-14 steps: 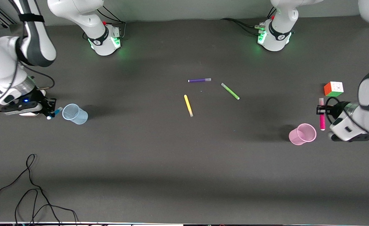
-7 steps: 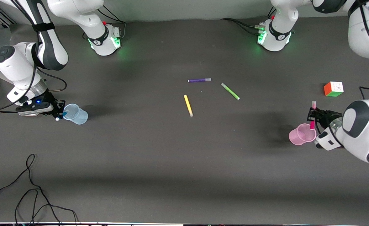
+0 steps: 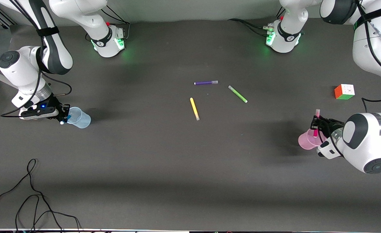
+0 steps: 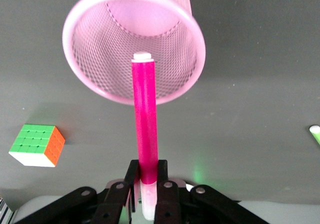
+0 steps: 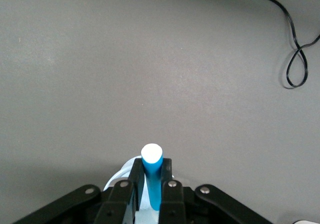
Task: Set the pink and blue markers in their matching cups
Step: 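Lower the blue marker into the blue cup while the left gripper lowers pink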
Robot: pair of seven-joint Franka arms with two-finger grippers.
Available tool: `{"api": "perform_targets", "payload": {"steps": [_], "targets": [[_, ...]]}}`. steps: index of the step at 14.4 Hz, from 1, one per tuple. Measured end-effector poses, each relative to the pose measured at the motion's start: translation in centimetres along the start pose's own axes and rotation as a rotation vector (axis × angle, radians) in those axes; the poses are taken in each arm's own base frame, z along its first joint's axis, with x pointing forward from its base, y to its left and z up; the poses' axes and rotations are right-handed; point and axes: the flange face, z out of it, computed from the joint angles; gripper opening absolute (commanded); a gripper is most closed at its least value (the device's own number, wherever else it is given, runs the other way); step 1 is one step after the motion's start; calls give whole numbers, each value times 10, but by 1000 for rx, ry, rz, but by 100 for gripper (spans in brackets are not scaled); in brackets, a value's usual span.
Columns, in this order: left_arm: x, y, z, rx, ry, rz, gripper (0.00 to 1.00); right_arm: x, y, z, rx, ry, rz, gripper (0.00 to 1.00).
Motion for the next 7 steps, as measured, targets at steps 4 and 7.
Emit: {"api": "perform_targets", "payload": {"steps": [4, 7], "targets": [[1, 0, -3, 0, 13, -1, 77, -2, -1, 8, -1, -18, -2, 96], [1, -1, -5, 0, 23, -2, 100, -3, -1, 9, -1, -21, -3, 100]]}}
